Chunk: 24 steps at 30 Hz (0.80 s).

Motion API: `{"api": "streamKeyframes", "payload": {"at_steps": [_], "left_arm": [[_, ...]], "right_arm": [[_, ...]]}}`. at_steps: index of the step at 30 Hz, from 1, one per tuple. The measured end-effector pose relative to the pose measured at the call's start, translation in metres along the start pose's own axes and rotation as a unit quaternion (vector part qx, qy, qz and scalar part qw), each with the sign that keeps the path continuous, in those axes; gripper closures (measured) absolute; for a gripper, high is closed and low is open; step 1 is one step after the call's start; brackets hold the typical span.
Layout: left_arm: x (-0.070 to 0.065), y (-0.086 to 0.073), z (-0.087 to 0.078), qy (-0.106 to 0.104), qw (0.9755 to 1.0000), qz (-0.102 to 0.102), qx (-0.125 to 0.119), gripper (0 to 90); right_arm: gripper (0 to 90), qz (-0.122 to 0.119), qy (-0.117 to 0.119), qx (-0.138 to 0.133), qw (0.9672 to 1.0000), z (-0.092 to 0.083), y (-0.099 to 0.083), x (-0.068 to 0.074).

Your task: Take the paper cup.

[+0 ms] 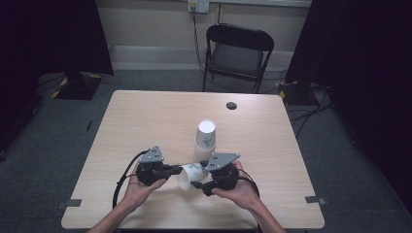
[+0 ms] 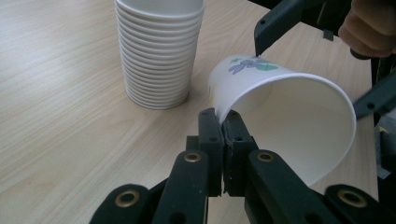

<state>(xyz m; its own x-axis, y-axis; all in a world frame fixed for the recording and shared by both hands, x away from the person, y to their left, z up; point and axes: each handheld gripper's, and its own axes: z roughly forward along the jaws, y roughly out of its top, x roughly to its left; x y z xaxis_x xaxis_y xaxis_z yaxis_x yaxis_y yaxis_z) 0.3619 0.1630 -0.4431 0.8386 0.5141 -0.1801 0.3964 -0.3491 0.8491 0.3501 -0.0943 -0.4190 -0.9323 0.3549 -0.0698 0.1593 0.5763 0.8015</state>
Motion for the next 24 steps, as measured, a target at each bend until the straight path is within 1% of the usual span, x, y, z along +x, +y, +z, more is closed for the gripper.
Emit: {"api": "streamKeyframes", "payload": {"at_steps": [5, 9, 12, 13, 16, 21, 24], "left_arm": [[0.003, 0.000, -0.002, -0.009, 0.9999, -0.013, -0.008, 88.7], [0.005, 0.002, -0.004, -0.010, 0.9995, -0.025, -0.018, 88.7], [0.005, 0.002, -0.004, -0.010, 0.9994, -0.027, -0.019, 88.7], [0.005, 0.002, -0.004, -0.014, 0.9990, -0.033, -0.025, 88.7], [0.006, 0.003, -0.006, -0.018, 0.9986, -0.041, -0.029, 88.7], [0.005, 0.003, -0.006, -0.024, 0.9983, -0.043, -0.031, 88.5], [0.003, 0.004, -0.005, -0.031, 0.9980, -0.043, -0.035, 88.3]], "right_arm": [[21.7, -0.015, -0.001, 0.005, 0.9999, 0.003, 0.000, 0.004], [18.8, -0.025, -0.011, 0.005, 0.9996, 0.006, 0.001, 0.006], [18.3, -0.028, -0.014, 0.005, 0.9995, 0.007, 0.001, 0.006], [17.7, -0.029, -0.015, 0.005, 0.9995, 0.007, 0.001, 0.006], [15.7, -0.037, -0.021, 0.009, 0.9991, 0.010, 0.001, 0.008], [14.6, -0.044, -0.022, 0.011, 0.9987, 0.016, 0.003, 0.012], [14.5, -0.051, -0.021, 0.013, 0.9984, 0.020, 0.005, 0.016]]}}
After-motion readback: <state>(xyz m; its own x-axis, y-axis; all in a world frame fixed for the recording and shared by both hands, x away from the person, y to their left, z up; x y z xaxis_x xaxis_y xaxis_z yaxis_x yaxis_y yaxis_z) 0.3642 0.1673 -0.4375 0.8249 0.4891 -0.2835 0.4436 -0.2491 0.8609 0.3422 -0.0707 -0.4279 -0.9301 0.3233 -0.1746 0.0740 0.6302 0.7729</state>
